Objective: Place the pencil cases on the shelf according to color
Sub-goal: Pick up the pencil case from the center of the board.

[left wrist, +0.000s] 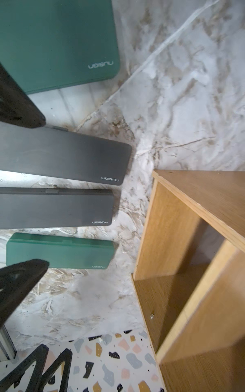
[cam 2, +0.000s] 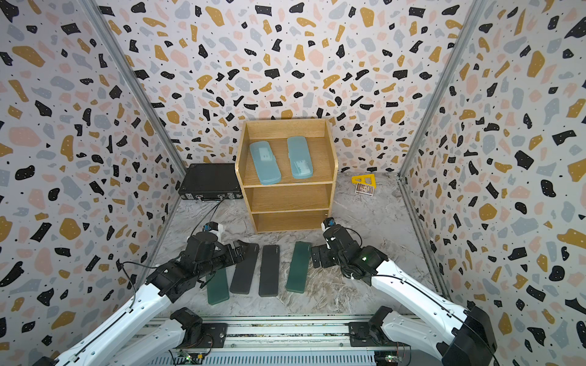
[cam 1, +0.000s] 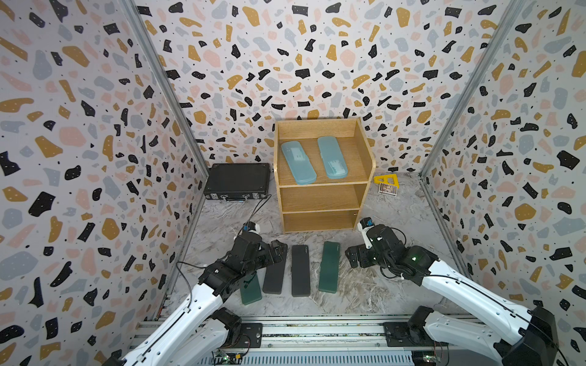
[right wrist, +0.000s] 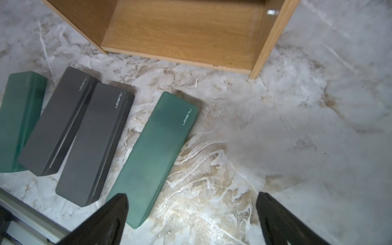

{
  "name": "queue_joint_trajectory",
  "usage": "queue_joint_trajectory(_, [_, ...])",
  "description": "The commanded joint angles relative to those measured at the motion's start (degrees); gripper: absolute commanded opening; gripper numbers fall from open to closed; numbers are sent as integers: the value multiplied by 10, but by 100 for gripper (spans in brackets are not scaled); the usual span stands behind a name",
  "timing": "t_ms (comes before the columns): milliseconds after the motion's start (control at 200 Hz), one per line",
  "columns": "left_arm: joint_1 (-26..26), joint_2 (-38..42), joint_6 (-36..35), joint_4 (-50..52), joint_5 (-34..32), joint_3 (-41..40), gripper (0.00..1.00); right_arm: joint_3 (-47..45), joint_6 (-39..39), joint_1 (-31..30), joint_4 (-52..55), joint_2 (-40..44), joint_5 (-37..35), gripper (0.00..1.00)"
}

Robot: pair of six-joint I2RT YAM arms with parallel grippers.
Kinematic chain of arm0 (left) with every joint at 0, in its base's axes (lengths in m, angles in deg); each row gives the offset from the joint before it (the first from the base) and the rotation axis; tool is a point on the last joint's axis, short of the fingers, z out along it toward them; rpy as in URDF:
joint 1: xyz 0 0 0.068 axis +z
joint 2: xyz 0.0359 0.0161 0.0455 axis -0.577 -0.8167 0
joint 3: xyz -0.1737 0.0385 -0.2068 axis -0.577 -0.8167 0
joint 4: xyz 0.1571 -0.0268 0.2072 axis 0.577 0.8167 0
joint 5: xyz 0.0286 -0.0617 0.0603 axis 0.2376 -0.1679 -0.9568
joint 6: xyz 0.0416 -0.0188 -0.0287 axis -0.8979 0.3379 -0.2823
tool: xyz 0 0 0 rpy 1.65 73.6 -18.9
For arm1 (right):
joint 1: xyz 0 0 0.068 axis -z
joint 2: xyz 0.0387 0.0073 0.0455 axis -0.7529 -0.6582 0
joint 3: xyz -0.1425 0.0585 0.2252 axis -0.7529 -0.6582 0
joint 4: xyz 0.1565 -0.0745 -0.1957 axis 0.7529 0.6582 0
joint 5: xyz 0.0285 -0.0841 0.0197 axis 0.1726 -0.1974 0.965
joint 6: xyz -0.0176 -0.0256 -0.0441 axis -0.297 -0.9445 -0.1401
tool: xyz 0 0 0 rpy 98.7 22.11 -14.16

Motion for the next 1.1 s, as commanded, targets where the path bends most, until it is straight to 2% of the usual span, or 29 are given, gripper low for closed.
queue_joint_trajectory(0, [0,-10,12,-6,28,-15,100,-26,44,1,25,0,17,100])
queue_joint_trajectory(365, [-32,-53,39,-50,29,-65,100,-82,117,-20,-27,-48,33,100])
queue_joint_trajectory(626, [-66,-115,41,-80,10,-62,100,-43,137,-65,-49,-118,9,100])
queue_joint_trajectory(666, [-67,-120,60,-86,9,-62,100,-37,139,-70,-52,-127,6,100])
queue_joint_trajectory(1096, [-83,-126,86,-134,7,-78,100,5,182,-123,-72,-192,-35,100])
